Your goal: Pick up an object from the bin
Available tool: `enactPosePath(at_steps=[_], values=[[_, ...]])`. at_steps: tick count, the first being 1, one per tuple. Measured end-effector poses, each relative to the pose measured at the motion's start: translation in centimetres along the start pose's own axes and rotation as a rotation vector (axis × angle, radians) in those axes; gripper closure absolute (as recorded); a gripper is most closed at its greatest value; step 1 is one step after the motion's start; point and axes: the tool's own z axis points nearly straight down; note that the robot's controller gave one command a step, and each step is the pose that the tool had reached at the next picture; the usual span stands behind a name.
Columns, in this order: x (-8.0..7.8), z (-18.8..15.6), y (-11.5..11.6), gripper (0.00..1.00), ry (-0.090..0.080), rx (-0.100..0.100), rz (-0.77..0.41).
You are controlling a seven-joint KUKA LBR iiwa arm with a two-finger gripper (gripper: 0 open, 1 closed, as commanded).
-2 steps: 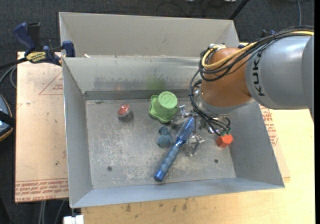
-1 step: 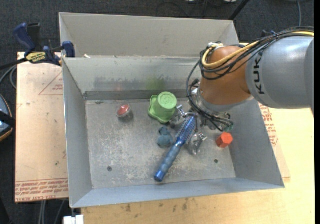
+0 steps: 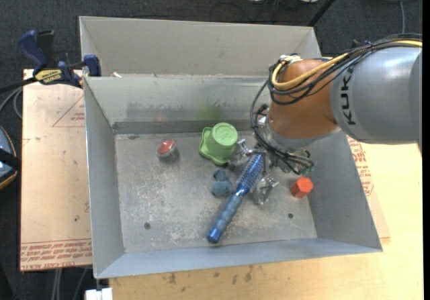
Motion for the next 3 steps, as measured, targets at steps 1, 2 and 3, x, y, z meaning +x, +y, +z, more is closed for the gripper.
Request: enactPosePath(at_steps=[1,2,3], values=[[-0.2,-0.3,-0.1,1.0,-0.006,0.003,0.002],[-0.4,-4.7,-0.1,1.0,-0.002,0.001,0.005],[-0.6,-9.6,-0.1,1.0,-0.002,0.002,0.008]])
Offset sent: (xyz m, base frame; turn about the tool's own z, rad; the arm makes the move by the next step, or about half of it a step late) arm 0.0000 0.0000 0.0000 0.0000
